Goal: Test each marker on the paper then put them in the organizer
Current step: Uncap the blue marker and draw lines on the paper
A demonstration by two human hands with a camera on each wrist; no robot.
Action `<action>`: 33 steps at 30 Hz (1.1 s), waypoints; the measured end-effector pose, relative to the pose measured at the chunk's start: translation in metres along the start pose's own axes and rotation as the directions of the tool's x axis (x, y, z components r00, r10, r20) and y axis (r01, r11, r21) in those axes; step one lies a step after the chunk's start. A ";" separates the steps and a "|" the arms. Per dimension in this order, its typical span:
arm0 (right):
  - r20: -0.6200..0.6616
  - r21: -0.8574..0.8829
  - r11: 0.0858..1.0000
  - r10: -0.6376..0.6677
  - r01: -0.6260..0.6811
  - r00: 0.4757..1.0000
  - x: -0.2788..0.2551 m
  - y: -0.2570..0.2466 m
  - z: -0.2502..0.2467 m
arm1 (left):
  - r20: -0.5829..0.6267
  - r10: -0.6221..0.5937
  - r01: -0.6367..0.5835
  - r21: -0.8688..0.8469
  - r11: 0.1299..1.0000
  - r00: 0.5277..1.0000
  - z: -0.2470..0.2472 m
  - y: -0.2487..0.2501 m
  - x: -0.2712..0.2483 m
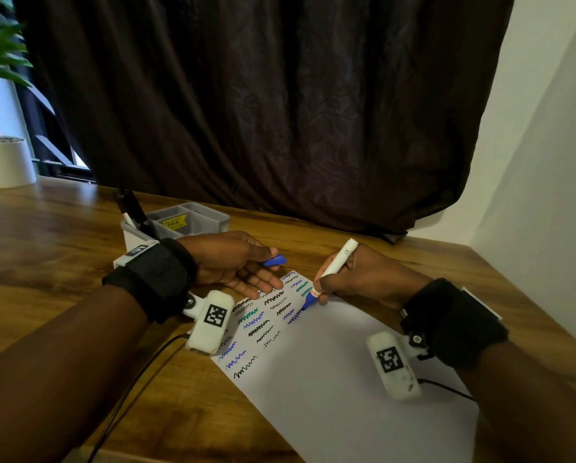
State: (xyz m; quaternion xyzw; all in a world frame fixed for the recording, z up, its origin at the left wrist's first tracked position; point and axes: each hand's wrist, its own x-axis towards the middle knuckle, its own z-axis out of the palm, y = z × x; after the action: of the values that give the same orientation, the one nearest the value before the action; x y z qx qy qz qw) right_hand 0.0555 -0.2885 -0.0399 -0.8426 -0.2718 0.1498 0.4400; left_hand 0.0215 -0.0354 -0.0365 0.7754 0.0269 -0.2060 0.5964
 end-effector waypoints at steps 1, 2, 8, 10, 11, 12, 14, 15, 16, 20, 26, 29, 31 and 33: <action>0.001 0.005 1.000 -0.002 0.002 1.000 0.000 -0.001 0.000 | 0.002 -0.001 0.001 0.001 1.000 1.000 0.000 0.000 0.000; 0.003 0.009 1.000 -0.002 0.002 1.000 -0.001 -0.001 0.000 | 0.006 -0.002 0.002 0.000 1.000 1.000 0.000 0.000 0.001; -0.129 0.127 0.991 0.058 -0.042 0.990 -0.001 -0.003 -0.003 | 0.033 0.027 -0.027 -0.007 1.000 0.999 -0.003 -0.001 0.002; -0.229 0.241 0.971 0.064 -0.008 0.971 0.000 -0.007 -0.005 | 0.025 0.079 -0.078 -0.027 0.997 0.997 -0.003 0.000 0.000; -0.258 0.293 0.956 0.061 0.017 0.964 0.001 -0.009 -0.006 | 0.002 0.114 -0.114 -0.034 0.993 0.993 -0.003 0.000 0.000; -0.268 0.348 0.936 0.057 0.041 0.962 0.001 -0.011 -0.007 | -0.031 0.151 -0.152 -0.038 0.988 0.988 -0.003 0.001 0.000; -0.251 0.476 0.877 0.069 0.061 0.965 0.000 -0.014 -0.006 | -0.086 0.210 -0.215 -0.048 0.976 0.974 -0.004 0.002 0.001; -0.243 0.526 0.848 0.075 0.066 0.967 0.000 -0.015 -0.006 | -0.097 0.235 -0.240 -0.047 0.970 0.967 -0.004 0.002 0.001; -0.239 0.556 0.829 0.080 0.068 0.968 0.000 -0.017 -0.005 | -0.100 0.257 -0.262 -0.047 0.964 0.961 -0.004 0.002 0.002; -0.265 0.526 0.845 0.057 0.095 0.963 -0.002 -0.022 0.000 | -0.071 0.332 -0.336 -0.050 0.941 0.941 -0.002 0.001 0.002; -0.253 0.449 0.887 0.009 0.110 0.967 -0.003 -0.020 0.006 | -0.046 0.332 -0.333 -0.018 0.943 0.942 0.001 0.003 0.000; -0.244 0.416 0.901 -0.022 0.125 0.970 -0.006 -0.021 0.008 | -0.012 0.369 -0.369 -0.004 0.930 0.930 0.003 0.003 -0.001; -0.248 0.423 0.896 -0.028 0.134 0.968 -0.007 -0.022 0.006 | -0.019 0.409 -0.410 -0.016 0.912 0.912 0.004 0.003 -0.002; -0.258 0.430 0.892 -0.028 0.141 0.966 -0.008 -0.023 0.005 | -0.034 0.446 -0.447 -0.048 0.893 0.894 0.006 0.005 -0.002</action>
State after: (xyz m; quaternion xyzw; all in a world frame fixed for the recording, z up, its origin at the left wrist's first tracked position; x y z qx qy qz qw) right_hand 0.0393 -0.2799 -0.0238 -0.7189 -0.2107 0.0832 0.6572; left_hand 0.0190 -0.0414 -0.0325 0.7465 -0.1394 -0.0541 0.6484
